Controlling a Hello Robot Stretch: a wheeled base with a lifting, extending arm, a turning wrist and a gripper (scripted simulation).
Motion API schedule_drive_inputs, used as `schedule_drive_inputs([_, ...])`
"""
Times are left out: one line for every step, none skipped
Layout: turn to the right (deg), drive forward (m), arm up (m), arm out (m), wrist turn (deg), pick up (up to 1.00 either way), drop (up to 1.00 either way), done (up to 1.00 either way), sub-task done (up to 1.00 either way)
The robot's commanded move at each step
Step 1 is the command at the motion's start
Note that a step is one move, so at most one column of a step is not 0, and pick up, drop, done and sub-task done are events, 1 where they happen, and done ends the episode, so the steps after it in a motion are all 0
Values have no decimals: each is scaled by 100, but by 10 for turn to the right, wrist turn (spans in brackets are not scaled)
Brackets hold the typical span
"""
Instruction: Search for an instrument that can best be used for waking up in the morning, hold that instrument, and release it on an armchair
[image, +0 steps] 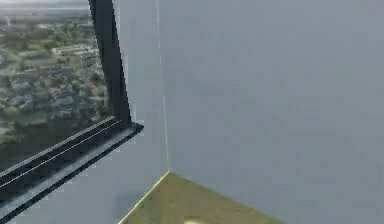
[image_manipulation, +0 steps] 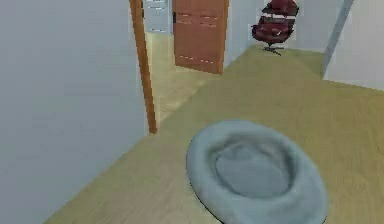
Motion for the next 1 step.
schedule_drive_inputs([450,0,0,0,0,0,0,0,0])
